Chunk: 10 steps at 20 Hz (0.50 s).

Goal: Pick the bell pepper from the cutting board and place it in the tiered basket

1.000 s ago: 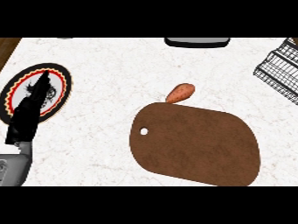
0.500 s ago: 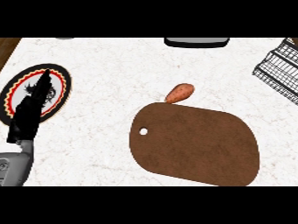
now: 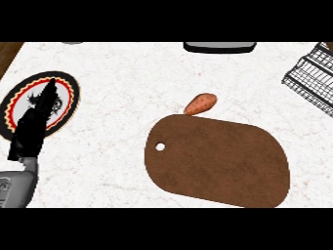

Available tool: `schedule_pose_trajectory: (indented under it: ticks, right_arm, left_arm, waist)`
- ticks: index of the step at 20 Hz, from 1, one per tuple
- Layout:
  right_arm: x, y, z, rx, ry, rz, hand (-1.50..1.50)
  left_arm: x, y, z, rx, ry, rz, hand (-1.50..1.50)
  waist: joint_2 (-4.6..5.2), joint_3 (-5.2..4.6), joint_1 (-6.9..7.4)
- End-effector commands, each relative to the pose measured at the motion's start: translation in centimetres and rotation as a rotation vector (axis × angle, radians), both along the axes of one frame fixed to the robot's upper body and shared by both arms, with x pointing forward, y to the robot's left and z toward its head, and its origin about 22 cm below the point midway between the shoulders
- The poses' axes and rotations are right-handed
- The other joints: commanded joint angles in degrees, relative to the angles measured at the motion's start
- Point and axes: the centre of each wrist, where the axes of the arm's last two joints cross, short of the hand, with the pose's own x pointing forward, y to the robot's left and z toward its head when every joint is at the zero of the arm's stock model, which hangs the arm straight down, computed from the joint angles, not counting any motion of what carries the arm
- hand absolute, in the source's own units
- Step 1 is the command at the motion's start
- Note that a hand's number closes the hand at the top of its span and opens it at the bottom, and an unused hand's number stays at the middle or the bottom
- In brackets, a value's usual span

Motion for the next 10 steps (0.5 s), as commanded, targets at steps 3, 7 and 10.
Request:
schedule_pose_trajectory:
  ticks: [3,7,10]
  right_arm:
    - [-0.6,0.0,-2.4,0.034,-0.181,-0.009,-1.50]
    - [-0.7,0.0,-1.3,0.005,-0.313,-0.030,-1.50]
    - [-1.5,-1.2,1.3,-0.048,-0.404,-0.035,-1.50]
  left_arm:
    - [0.2,0.0,0.5,0.002,0.003,0.003,0.00]
    - [-0.5,-0.2,0.3,-0.008,0.001,0.000,0.00]
    - [-0.8,0.0,-1.8,0.000,0.014,0.013,0.00]
  waist:
    - [-0.18,-0.02,-0.46]
    - [-0.21,-0.04,-0.32]
    - [-0.47,-0.11,-1.36]
